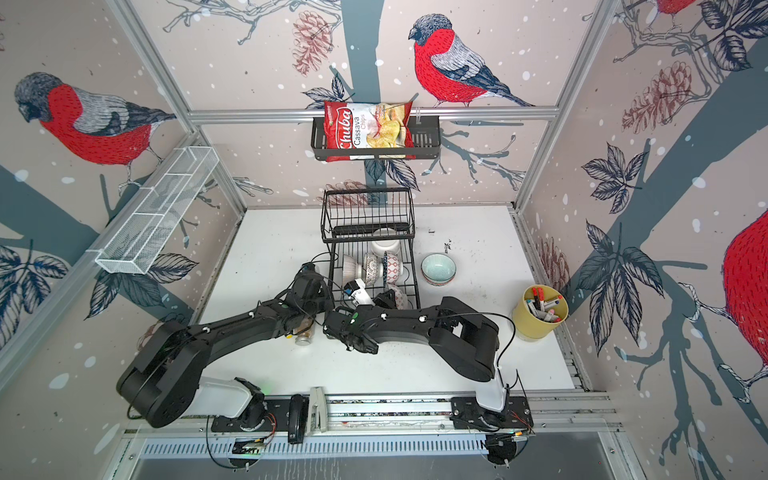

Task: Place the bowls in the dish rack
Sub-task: 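Lower the green-patterned bowl upright into the rack's nearest slot, then open the right gripper and withdraw it toward the small green bowls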

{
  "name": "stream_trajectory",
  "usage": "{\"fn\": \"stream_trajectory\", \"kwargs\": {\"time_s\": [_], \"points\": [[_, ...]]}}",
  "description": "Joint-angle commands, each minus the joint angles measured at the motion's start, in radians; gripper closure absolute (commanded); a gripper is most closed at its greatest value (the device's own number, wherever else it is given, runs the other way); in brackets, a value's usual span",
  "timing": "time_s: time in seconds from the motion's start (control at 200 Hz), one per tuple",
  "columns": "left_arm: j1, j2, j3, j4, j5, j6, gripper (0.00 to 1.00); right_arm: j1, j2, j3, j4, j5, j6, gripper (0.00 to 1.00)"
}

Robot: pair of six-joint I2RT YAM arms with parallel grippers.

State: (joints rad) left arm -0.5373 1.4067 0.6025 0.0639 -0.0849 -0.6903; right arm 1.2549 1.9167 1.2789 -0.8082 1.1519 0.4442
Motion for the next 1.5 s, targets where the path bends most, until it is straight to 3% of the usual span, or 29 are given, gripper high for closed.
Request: {"fn": "stream_trajectory", "kwargs": {"time_s": [0.0, 0.315, 0.66, 0.88, 1.086, 1.496], "points": [[0.002, 0.005, -0.006, 0.056, 0.124, -0.071, 1.00, -0.001, -0.008, -0.010, 0.015, -0.118, 0.017, 0.79], [0.001, -0.008, -0.017, 0.054, 0.120, -0.074, 1.00, -0.006, -0.021, -0.015, 0.011, -0.127, 0.040, 0.67], [0.002, -0.006, -0.022, 0.066, 0.126, -0.082, 1.00, -0.014, -0.047, -0.023, 0.006, -0.132, 0.064, 0.42], [0.002, -0.007, -0.024, 0.070, 0.128, -0.086, 1.00, -0.022, -0.073, -0.036, 0.028, -0.147, 0.066, 0.33], [0.002, -0.005, -0.029, 0.079, 0.130, -0.091, 1.00, -0.031, -0.097, -0.033, 0.033, -0.155, 0.073, 0.17], [0.001, 0.010, -0.017, 0.070, 0.134, -0.087, 1.00, -0.055, -0.151, -0.020, 0.060, -0.229, 0.064, 0.02]]}}
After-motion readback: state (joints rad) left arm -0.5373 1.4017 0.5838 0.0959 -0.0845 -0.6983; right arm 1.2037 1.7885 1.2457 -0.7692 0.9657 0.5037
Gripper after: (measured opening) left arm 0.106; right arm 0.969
